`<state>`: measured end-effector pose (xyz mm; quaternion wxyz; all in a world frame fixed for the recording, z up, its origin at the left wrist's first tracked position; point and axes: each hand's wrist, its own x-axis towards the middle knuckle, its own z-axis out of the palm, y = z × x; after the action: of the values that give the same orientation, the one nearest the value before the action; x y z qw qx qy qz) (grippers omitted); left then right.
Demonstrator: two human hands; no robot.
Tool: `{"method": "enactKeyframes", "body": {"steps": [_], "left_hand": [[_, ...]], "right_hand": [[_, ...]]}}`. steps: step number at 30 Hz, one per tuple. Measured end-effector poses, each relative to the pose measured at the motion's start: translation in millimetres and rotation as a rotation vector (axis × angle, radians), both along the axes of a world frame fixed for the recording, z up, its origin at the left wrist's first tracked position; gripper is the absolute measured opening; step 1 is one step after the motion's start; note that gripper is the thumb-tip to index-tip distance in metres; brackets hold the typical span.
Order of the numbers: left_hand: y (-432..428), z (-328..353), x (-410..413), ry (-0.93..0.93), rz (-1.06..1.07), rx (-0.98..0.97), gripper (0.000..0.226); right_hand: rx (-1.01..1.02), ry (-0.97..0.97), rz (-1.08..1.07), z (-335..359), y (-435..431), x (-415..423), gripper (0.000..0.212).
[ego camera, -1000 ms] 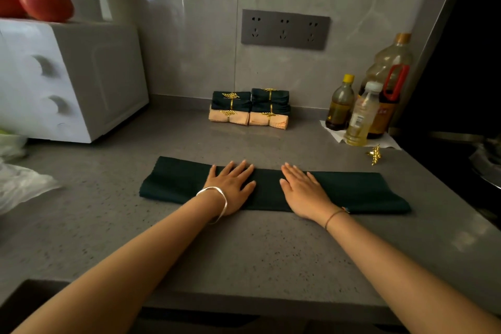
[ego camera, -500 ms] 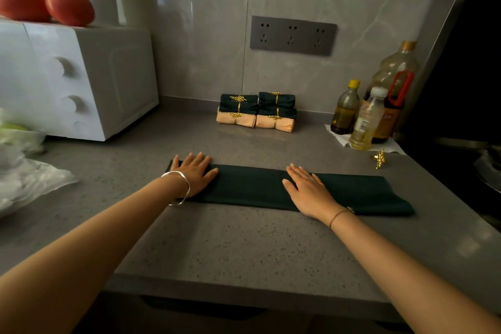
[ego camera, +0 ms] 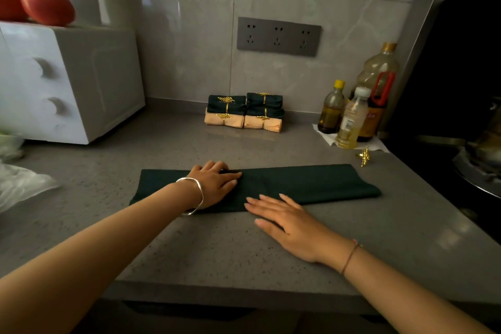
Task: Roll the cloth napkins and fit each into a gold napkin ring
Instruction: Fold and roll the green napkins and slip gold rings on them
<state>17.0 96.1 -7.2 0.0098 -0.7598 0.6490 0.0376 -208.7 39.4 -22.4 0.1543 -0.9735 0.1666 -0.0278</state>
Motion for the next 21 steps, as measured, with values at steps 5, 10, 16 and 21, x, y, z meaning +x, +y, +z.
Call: {"method": "enactKeyframes", "body": {"steps": [5,10,16,21], "left_hand": [[17.5,16.4,-7.8,0.053,-0.003,0.006,0.044],[26.9,20.8,-24.3,0.314,-0.112,-0.012,0.032],[11.6,16.0,-40.4,0.131,-0.158,-0.122,0.026],[-9.7,7.9,-61.7,0.182,-0.242,-0.161,0.045]], "right_hand": [[0.014,-0.073,-0.083,4.9,-26.1,-22.6,0.044],[0.030,-0.150,-0.207,-1.8,-62.7,-54.9,0.038],[0.018,-0.100,-0.156,-3.8,-58.6,-73.5,0.040],[-0.079,-0.100,-0.041,6.8,-43.5,-85.9,0.045]]}}
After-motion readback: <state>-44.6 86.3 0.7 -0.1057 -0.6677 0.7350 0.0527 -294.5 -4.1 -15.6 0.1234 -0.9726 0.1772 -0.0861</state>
